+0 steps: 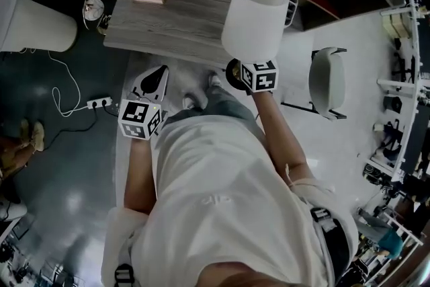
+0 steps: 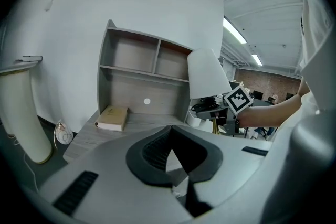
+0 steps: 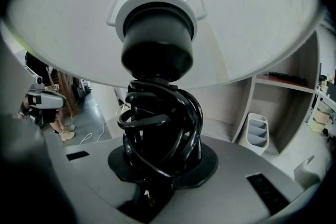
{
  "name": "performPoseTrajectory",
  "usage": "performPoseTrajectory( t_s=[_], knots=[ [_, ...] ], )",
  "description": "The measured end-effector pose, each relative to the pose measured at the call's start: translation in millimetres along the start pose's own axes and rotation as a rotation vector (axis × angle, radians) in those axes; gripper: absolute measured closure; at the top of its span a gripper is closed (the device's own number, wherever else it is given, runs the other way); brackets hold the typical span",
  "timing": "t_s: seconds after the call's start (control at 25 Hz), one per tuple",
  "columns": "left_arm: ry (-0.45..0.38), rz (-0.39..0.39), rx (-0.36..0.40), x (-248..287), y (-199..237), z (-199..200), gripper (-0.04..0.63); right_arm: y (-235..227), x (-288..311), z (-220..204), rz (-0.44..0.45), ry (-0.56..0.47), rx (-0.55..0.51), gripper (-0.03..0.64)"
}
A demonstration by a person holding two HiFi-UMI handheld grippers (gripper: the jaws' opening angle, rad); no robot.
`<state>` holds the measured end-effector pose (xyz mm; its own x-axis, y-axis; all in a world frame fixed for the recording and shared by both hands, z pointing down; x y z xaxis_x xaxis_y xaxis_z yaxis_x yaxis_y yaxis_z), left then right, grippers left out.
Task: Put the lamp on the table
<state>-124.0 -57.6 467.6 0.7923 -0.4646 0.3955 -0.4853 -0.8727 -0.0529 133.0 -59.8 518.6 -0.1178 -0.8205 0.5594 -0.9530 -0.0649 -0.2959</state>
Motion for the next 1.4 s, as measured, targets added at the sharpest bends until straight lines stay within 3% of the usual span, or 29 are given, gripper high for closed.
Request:
performPoseTrajectory(
  t_s=[0.36, 0.96, 1.4],
  knots=[
    [0.034, 0.104, -0.054, 13, 25, 2, 0.581, -1, 73, 25, 0.08, 0.058, -0.056, 0.508],
    [0.111, 0.266, -0.143, 8, 32, -9, 0.581, 19, 167, 45, 0.211, 0.119, -0.191, 0.508],
    [0.146, 0.333, -0.185, 4, 31, -15, 0.581, 40, 211, 46, 0.293, 0.142, -0.258, 0.506]
  ],
)
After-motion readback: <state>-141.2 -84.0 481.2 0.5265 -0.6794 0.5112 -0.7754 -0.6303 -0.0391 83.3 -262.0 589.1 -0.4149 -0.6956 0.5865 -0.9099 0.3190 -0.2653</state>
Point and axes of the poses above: the fingertips, and each gripper's own axes: x forward along the fingers, y to its left, z out of its top, the point moved 2 cm from there along -x, backward along the fingers, and after that the axes turned 15 degrees about x, right-handed, at the moved point
